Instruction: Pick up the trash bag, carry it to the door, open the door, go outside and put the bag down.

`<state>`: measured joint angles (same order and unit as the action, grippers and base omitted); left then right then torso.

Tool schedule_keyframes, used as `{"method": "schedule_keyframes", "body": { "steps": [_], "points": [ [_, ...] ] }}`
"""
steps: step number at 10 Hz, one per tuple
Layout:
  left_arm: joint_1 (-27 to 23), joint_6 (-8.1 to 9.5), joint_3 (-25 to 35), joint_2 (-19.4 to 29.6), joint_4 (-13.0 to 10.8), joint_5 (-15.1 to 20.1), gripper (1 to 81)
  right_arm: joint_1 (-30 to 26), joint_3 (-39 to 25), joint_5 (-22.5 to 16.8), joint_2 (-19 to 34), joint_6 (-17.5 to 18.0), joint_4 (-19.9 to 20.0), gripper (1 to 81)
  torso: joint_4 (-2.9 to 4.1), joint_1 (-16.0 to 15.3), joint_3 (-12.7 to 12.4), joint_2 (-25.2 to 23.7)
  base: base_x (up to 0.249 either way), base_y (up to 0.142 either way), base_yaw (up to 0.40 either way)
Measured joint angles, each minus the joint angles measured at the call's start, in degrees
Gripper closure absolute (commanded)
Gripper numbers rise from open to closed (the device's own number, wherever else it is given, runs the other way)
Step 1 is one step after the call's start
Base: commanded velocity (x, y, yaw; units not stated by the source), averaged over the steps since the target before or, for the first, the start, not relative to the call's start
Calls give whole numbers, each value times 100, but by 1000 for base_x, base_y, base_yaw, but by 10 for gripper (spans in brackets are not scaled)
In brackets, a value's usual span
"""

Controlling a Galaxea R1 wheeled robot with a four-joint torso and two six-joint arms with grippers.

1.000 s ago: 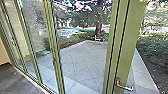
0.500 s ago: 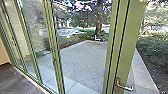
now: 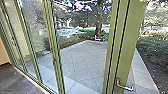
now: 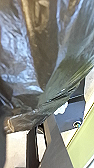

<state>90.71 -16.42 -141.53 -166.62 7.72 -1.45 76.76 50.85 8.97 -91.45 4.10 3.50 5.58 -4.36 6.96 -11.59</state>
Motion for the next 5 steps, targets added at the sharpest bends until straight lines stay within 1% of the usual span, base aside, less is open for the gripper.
{"method": "schedule_keyframes", "body": {
  "steps": [3, 5],
  "points": [
    [0, 0, 0, -37, 0, -4, 811, -712, -240, -475, 279, 1, 466, 10, 0, 0, 0, 0, 0, 0, 0],
    [0, 2, -30, -39, 2, -2, 811, -1274, -262, -853, 391, 6, 768, 10, 0, 0, 0, 0, 0, 0, 0]
  ]
}}
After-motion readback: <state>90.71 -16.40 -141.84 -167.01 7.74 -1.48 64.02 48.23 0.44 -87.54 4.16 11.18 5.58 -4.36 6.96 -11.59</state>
